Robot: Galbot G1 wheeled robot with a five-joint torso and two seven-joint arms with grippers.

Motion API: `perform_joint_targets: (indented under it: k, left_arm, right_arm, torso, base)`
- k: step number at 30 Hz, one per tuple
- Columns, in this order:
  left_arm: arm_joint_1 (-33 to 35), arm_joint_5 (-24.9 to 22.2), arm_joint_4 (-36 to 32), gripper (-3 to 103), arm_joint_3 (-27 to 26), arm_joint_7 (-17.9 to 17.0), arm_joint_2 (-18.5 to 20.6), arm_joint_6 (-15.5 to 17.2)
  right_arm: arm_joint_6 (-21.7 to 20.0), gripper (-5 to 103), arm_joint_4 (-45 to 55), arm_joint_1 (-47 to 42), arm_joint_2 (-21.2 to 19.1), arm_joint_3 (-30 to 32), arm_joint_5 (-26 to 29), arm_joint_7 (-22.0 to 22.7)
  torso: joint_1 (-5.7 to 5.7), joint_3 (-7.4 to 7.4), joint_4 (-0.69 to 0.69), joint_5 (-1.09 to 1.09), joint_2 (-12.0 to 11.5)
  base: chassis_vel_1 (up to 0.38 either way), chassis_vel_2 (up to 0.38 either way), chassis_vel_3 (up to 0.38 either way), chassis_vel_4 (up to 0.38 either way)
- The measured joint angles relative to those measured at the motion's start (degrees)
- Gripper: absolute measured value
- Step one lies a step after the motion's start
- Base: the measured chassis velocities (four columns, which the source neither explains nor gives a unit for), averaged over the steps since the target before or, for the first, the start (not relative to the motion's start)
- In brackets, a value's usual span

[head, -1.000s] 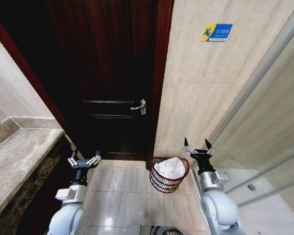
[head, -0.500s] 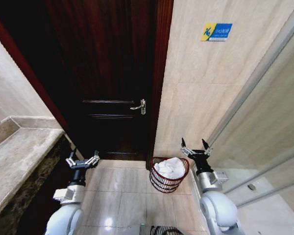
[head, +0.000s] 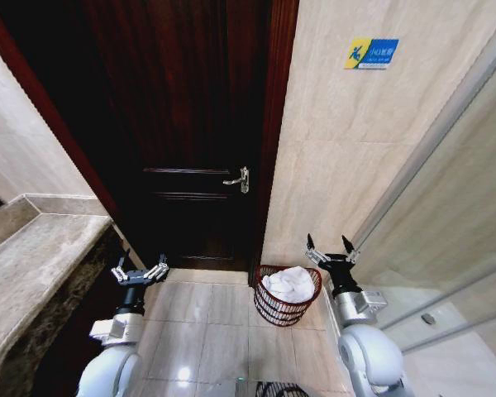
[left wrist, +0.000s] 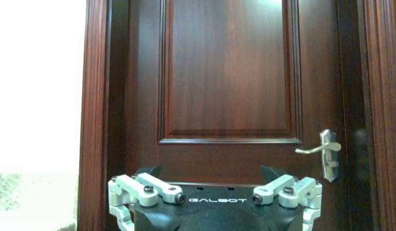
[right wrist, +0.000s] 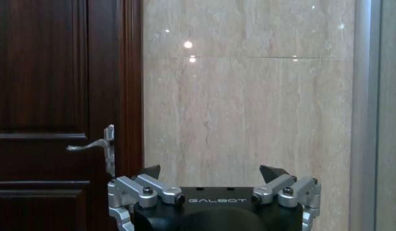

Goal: Discard the used towel into the hamper.

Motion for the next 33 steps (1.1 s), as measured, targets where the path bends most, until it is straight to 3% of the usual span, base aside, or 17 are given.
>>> perform_joint_targets:
  k: [33]
  left_arm:
    - [0.6, 0.5, 0.1, 100, -0.2, 0.8, -0.5, -0.7]
  right_arm:
    - [0.8, 100, -0.6, -1.4, -0.3, -0.2, -0.8, -0.1]
  torso:
    - [-0.05, -0.05, 0.0, 0.0, -0.1]
  base:
    - [0.043, -0.04, -0.04, 0.038]
